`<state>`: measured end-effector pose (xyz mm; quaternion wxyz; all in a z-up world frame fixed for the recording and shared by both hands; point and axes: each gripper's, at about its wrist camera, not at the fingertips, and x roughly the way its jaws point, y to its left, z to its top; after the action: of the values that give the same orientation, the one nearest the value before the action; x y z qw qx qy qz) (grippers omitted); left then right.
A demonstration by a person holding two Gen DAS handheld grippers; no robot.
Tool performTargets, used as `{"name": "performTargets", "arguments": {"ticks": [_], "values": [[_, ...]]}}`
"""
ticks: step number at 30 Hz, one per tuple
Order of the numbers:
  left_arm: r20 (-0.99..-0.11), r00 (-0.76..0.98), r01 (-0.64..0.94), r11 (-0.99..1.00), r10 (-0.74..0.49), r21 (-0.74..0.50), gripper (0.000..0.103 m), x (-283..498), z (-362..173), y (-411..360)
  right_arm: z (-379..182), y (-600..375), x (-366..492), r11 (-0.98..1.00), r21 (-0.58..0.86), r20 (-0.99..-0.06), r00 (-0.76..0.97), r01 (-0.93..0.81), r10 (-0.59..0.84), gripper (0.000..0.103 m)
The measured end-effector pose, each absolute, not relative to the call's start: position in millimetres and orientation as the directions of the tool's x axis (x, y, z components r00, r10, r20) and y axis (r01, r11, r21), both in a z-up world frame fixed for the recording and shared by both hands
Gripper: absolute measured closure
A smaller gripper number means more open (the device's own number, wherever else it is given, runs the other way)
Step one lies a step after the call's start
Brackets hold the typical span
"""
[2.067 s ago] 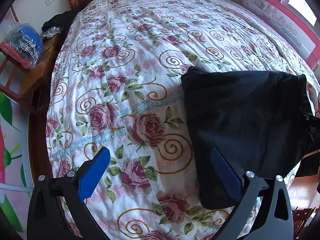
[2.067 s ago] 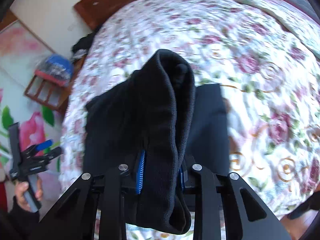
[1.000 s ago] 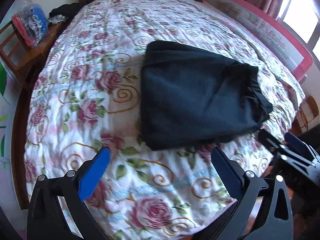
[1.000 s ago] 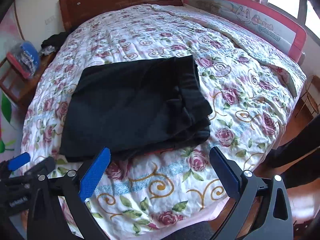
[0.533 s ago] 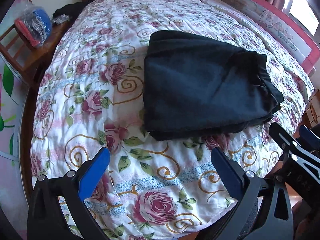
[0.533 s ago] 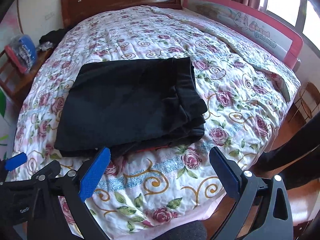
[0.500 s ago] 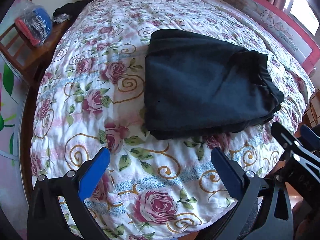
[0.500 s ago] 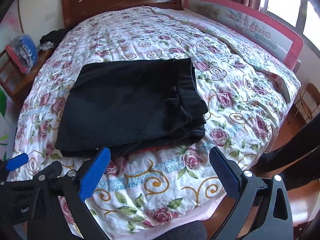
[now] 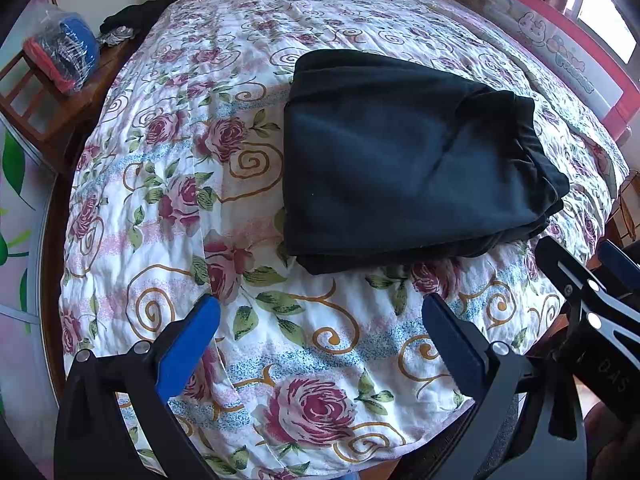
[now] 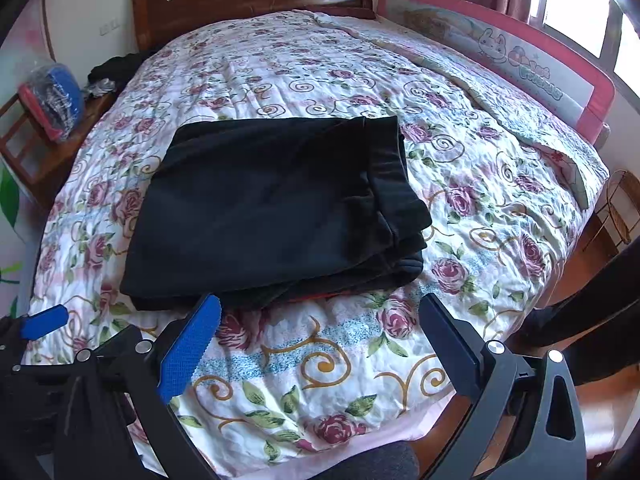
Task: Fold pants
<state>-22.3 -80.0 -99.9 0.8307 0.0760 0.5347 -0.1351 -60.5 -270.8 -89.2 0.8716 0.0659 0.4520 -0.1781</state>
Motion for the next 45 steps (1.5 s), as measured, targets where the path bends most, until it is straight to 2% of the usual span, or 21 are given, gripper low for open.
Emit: {"name": "performTargets", "arguments": {"ticks": [8, 14, 16, 18, 21, 23, 28, 32, 37, 45], "values": [[-0.908, 0.395, 0.305, 0.952, -0.141, -0.015, 0.002, -20.7, -101.1, -79.0, -91.4, -279.0, -58.0, 0.924, -0.033, -0.816, 0.523, 0.382, -0.245, 0.004], [-0.885, 0.443, 0.327, 0.945, -0.142, 0.013, 0.002, 14.3, -95.4, -73.8, -93.4, -348.8, -38.1, 0.894, 0.17, -0.837, 0.539, 0.414, -0.091, 0.004], [-0.885, 0.43, 0.338, 0.941, -0.177, -0.024, 0.002, 35.0, -92.8, -72.0, -89.3, -383.1, -20.0, 0.884, 0.194, -0.843, 0.534, 0.424, -0.071, 0.004], [-0.887, 0.428, 0.33, 0.943, -0.174, -0.026, 0.002, 60.6, -91.2, -72.0, -91.1, -411.1, 0.0, 0.881, 0.253, -0.854, 0.521, 0.4, 0.008, 0.004], [-0.912, 0.347, 0.333, 0.938, -0.218, -0.098, 0.002, 97.7, -97.7, -70.1, -107.6, -446.8, 30.8, 0.842, 0.37, -0.866, 0.475, 0.392, 0.159, 0.004], [-0.936, 0.265, 0.311, 0.939, -0.233, -0.146, 0.002, 119.6, -108.8, -66.2, -117.5, -461.2, 42.6, 0.82, 0.393, -0.869, 0.46, 0.417, 0.183, 0.004], [-0.955, 0.204, 0.308, 0.94, -0.214, -0.145, 0.002, 144.9, -131.0, -63.9, -149.2, -475.2, 60.8, 0.775, 0.483, -0.856, 0.408, 0.407, 0.319, 0.004], [-0.96, 0.126, 0.344, 0.919, -0.25, -0.194, 0.002, 158.2, -145.6, -70.7, -171.5, -473.5, 68.4, 0.773, 0.486, -0.863, 0.364, 0.407, 0.351, 0.004], [-0.94, 0.006, 0.28, 0.903, -0.341, -0.326, 0.002, 178.1, -165.6, -72.5, -187.9, -466.1, 77.9, 0.772, 0.503, -0.857, 0.334, 0.387, 0.392, 0.004], [-0.919, -0.077, 0.262, 0.881, -0.388, -0.394, 0.002, 199.0, -182.6, -83.6, -195.4, -462.5, 90.1, 0.778, 0.516, -0.852, 0.307, 0.357, 0.424, 0.003]]}}
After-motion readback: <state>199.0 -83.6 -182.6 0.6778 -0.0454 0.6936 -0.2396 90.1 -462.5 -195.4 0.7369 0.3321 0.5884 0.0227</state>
